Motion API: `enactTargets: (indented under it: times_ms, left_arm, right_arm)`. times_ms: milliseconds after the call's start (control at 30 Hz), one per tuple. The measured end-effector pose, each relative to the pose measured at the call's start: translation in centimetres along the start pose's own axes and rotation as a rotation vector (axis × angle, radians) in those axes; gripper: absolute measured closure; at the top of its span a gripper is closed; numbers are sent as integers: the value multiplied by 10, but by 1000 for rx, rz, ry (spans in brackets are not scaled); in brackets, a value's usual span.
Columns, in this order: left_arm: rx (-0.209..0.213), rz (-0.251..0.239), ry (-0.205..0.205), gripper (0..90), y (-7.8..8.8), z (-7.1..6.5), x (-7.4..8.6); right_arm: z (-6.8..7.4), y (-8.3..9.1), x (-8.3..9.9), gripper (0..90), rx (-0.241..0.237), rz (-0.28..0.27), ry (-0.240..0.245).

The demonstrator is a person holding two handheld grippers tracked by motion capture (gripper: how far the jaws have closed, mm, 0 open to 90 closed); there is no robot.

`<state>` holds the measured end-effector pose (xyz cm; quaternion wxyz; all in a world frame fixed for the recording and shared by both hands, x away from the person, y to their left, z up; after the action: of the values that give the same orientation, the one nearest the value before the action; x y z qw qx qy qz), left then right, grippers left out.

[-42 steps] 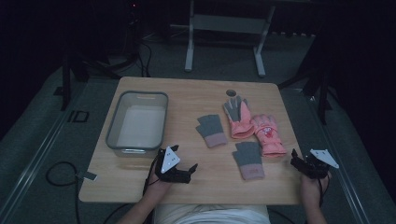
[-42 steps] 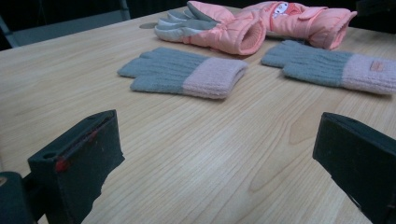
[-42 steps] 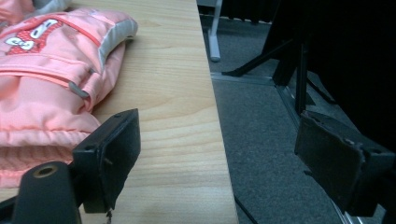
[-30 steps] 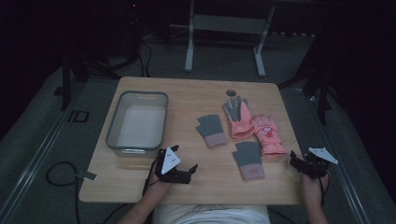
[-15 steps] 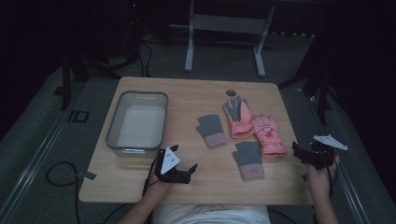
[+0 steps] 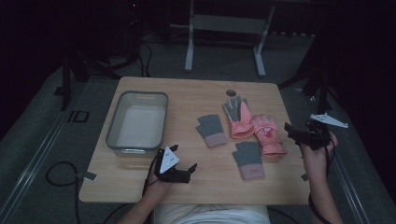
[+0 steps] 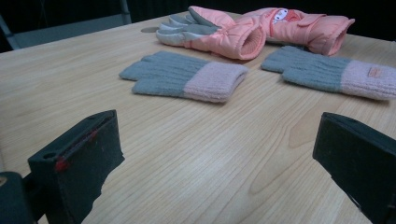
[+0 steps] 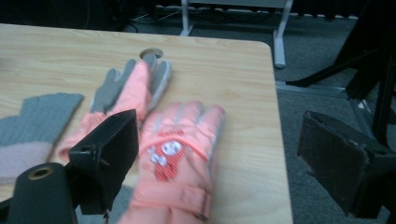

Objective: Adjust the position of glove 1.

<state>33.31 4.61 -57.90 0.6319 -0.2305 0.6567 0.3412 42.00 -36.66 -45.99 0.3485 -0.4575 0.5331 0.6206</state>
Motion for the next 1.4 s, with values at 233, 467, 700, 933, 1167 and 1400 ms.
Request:
enactTargets:
  times_ms: [233,467,700,933,1167,1400]
  left_arm:
    - [0,-1,0,9,0,0,0]
    - [-1,0,0,9,0,0,0]
    - [2,2,-1,9,0,0,0]
    - [5,1,2,9,0,0,0]
    - [7,-1,3,9,0,0,0]
    - [10,-2,2,8,0,0,0]
  right_arm:
    - [21,-12,-12,114,-48,-20,-27]
    - [50,-20,-23,134,-138,-46,89]
    - [81,-32,-30,162,-228,-35,152]
    - [114,-50,-30,233,-327,-20,170]
    - [151,-70,-24,314,-434,-2,216]
    - [172,-86,-9,351,-494,48,245]
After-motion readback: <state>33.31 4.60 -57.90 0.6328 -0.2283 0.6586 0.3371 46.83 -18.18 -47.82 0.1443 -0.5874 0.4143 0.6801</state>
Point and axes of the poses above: each handheld gripper's, and its own axes: y roughly backward along the jaws, x roughly out of its underside, z roughly to its left, the point moved 6 cm from there along -y, roughly forward along the jaws, and after that the axes turned 10 degrees about -z, right-handed, at the moved point
